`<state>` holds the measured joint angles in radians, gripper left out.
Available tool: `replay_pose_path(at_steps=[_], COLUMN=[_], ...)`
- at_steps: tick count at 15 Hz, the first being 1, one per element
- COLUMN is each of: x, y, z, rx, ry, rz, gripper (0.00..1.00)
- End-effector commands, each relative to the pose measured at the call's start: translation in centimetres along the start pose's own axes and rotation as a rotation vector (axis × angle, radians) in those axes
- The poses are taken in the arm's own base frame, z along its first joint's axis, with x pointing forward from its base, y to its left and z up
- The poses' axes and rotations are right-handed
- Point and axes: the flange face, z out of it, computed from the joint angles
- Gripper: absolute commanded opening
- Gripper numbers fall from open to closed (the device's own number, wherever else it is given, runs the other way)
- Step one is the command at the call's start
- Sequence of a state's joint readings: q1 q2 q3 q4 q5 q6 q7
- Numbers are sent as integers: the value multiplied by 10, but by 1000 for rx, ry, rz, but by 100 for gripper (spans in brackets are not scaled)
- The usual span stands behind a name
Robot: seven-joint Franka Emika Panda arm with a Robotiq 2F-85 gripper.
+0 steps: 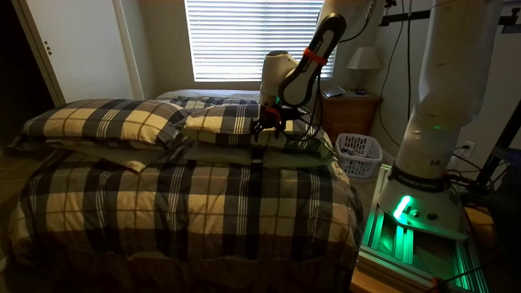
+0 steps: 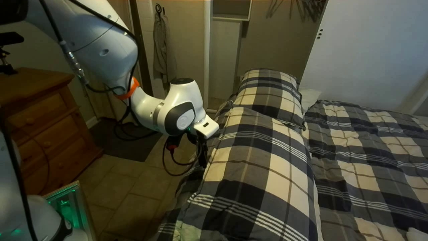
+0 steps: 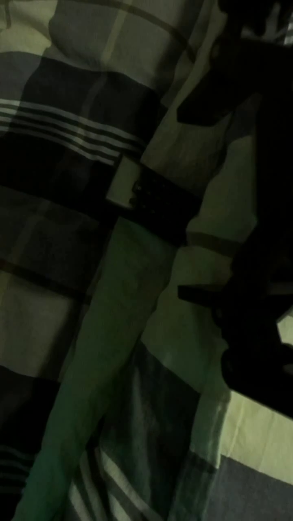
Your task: Face the remote control upwards.
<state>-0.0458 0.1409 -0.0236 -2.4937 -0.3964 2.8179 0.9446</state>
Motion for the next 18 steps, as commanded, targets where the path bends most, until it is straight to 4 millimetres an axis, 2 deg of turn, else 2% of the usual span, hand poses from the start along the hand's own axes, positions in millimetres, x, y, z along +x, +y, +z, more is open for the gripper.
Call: replay_pose_path(at_steps=[1, 3, 9, 14, 18], x=[0, 1, -7, -3, 2], y=[0, 0, 2, 0, 3], z=[0, 0, -7, 5, 15], rx=[0, 0, -32, -64, -63], ry=[-1, 0, 47, 61, 30], rz=[-1, 0, 174, 259, 241], gripper=[100, 100, 100, 100, 100])
